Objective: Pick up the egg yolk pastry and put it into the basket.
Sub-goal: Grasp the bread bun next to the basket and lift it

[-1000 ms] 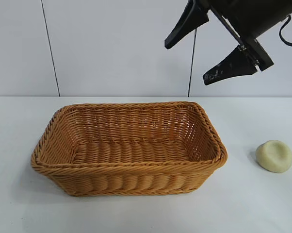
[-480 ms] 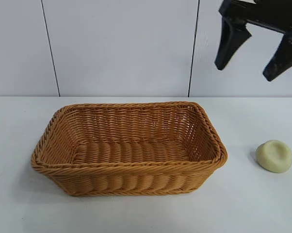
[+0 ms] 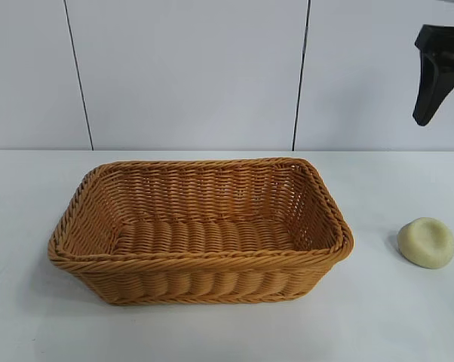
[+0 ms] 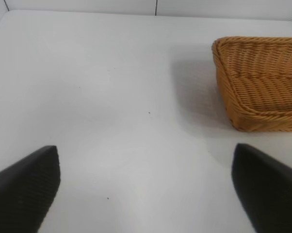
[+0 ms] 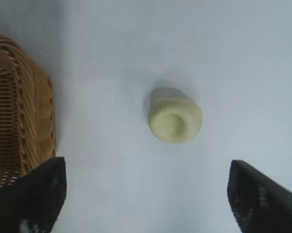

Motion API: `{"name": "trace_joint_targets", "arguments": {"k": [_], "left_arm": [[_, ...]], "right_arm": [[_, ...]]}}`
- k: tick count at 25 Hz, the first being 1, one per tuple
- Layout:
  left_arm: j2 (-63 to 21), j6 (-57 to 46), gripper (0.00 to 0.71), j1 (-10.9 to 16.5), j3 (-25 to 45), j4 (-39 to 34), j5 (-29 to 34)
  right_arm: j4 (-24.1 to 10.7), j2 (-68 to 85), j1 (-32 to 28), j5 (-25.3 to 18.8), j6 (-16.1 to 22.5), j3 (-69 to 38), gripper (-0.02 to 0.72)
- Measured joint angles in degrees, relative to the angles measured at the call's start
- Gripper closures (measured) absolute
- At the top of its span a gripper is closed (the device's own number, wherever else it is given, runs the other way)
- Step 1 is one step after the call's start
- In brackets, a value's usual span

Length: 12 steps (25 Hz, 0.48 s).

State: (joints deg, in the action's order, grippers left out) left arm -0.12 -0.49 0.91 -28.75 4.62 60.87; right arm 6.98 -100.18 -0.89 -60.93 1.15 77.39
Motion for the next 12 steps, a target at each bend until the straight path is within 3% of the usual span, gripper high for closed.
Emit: {"name": "trace_joint_targets", "arguments": {"k": [12], "left_arm": [[0.0,0.0,0.018,0.0,0.0,0.0,0.0]], "right_arm": [[-3.1,-17.9,0.0,4.1,0.7,0.0,0.059]]}}
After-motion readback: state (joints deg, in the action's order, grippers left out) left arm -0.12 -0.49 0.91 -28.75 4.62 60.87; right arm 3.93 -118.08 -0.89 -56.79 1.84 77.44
